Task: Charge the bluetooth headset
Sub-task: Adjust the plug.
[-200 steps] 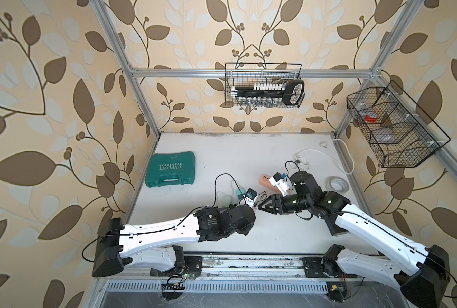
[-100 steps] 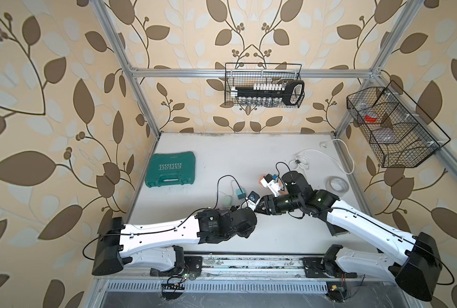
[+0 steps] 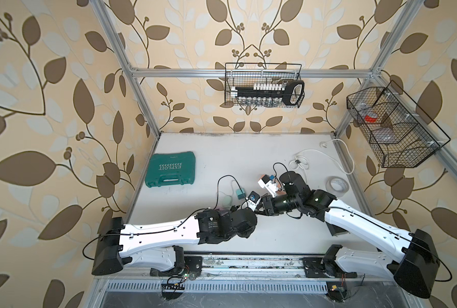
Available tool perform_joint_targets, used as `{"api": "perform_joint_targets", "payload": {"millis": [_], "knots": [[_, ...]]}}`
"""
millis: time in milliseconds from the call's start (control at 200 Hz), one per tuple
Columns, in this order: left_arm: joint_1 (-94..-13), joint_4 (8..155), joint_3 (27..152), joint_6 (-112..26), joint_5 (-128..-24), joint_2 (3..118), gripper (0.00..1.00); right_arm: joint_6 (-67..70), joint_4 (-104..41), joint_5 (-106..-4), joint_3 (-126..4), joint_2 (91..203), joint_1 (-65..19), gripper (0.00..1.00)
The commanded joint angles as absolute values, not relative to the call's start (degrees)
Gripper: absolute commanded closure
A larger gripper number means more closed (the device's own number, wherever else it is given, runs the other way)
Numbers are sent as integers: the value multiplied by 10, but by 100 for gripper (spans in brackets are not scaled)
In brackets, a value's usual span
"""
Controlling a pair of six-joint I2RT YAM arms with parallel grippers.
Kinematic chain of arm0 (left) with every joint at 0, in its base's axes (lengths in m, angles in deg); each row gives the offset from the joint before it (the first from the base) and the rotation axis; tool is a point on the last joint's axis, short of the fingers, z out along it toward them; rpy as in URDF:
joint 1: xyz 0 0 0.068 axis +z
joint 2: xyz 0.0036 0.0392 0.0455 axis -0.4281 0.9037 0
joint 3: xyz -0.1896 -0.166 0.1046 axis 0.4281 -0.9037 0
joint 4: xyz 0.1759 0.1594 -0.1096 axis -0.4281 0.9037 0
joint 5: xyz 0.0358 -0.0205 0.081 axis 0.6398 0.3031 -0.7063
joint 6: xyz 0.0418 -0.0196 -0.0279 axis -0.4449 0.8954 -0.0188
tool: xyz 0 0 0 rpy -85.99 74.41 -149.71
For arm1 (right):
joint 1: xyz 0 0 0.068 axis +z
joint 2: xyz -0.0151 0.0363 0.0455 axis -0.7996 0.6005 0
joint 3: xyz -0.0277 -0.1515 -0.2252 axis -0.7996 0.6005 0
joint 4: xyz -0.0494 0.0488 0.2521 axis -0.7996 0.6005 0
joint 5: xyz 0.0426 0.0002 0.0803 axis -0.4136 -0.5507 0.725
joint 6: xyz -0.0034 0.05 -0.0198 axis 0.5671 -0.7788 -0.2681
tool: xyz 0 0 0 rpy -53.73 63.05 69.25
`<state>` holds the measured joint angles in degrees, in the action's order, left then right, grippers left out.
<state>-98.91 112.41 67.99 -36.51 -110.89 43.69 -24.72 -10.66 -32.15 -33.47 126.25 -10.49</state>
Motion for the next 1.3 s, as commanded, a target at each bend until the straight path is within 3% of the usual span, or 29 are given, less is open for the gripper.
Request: {"api": "perform_joint_targets", "payload": {"millis": [0, 415, 520, 625, 815, 930, 1090, 1150, 1294], "knots": [[-994, 1102, 691, -378, -1117, 419, 69, -244, -118, -304, -346, 1270, -99, 57], [-994, 1090, 685, -390, -1084, 398, 69, -236, -121, -300, -355, 1281, -97, 82], [-994, 1090, 685, -392, -1081, 396, 68, -232, -119, -303, -356, 1282, -97, 81], [-994, 1088, 683, -396, -1081, 392, 69, -232, -113, -309, -359, 1288, -97, 65], [-994, 1090, 681, -394, -1083, 392, 69, -233, -116, -312, -360, 1283, -97, 63], [-994, 1090, 678, -392, -1083, 391, 69, -232, -115, -314, -361, 1281, -97, 67], [-994, 1092, 676, -391, -1087, 388, 68, -223, -111, -315, -361, 1281, -97, 82], [-994, 1094, 675, -389, -1093, 386, 61, -214, -104, -319, -364, 1281, -97, 85], [-994, 1103, 670, -375, -1116, 375, 24, -178, -74, -350, -383, 1281, -99, 85]]}}
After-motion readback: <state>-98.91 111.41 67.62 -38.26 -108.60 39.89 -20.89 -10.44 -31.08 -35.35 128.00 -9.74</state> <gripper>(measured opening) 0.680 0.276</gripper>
